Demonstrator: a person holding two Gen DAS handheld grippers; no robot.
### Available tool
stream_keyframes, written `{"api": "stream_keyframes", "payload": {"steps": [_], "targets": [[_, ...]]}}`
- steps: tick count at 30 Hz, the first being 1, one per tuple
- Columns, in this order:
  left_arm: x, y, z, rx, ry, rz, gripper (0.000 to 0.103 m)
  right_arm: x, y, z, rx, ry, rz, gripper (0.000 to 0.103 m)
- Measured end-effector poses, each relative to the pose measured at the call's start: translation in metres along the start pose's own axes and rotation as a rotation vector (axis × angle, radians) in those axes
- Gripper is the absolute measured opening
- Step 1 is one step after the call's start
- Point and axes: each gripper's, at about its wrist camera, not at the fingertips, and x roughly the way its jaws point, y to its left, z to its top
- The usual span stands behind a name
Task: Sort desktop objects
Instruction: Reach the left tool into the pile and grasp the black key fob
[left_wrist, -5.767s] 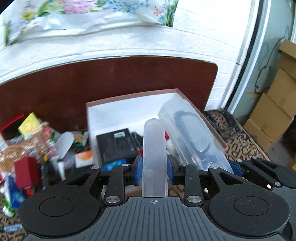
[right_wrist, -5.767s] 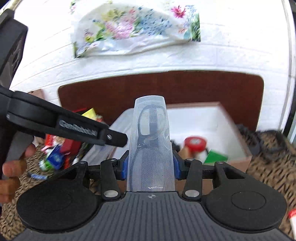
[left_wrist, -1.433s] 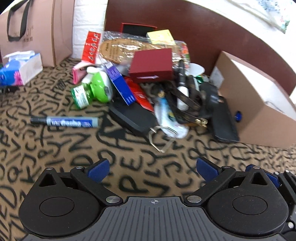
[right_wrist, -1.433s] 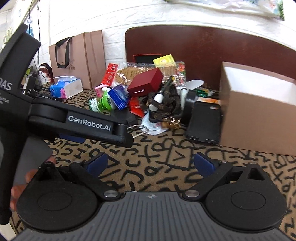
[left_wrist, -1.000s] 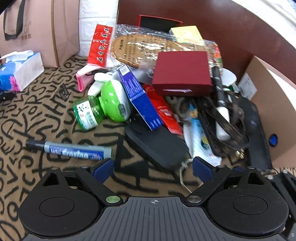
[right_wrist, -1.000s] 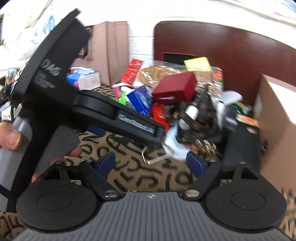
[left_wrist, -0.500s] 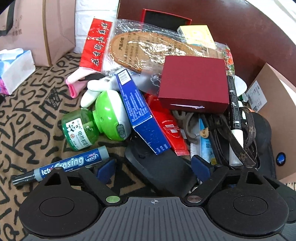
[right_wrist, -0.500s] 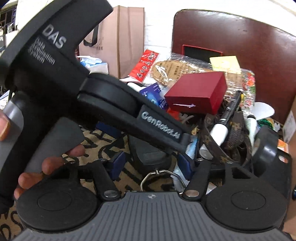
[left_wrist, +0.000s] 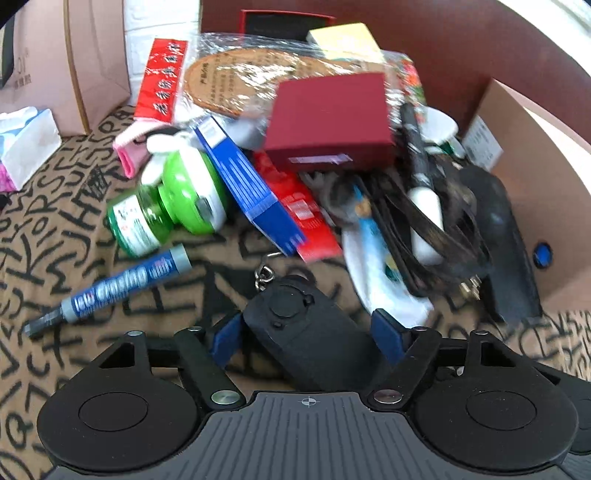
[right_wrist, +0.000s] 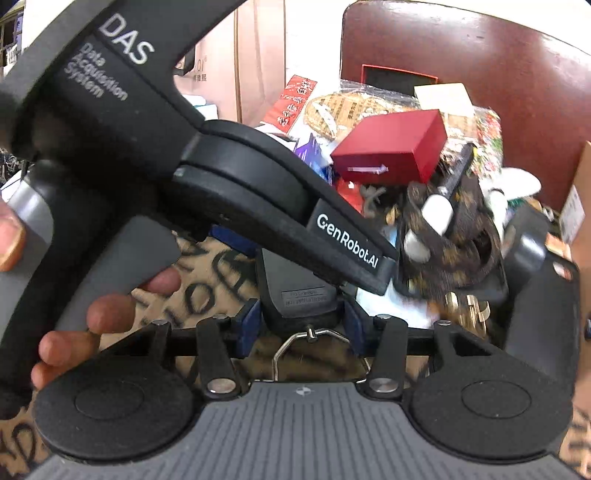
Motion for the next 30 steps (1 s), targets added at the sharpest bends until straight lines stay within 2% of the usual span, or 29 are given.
{"api": "stream_keyframes", "payload": {"steps": [7, 14, 19, 22, 25, 30], "targets": [[-0.027, -0.027, -0.038, 0.017, 0.024, -0.053, 0.071, -0.042, 0.013, -0.033, 0.048, 0.003, -0.057, 0.052], [-0.043, -0.08, -0.07, 0.159, 0.073, -0.131, 0.076, -0.098, 0.021, -0.076, 0.138, 0.016, -0.142, 0.05], [-0.051, -0.109, -0.085, 0.23, 0.111, -0.171, 0.074, -0.126, 0.026, -0.095, 0.168, 0.031, -0.215, 0.049], [-0.058, -0.116, -0.092, 0.252, 0.128, -0.156, 0.075, -0.14, 0.025, -0.104, 0.209, 0.03, -0.219, 0.049], [-0.061, -0.113, -0.095, 0.23, 0.143, -0.126, 0.086, -0.141, 0.025, -0.104, 0.232, 0.027, -0.215, 0.052], [-0.062, -0.112, -0.098, 0.198, 0.161, -0.1, 0.087, -0.135, 0.027, -0.099, 0.23, 0.027, -0.221, 0.055]]}}
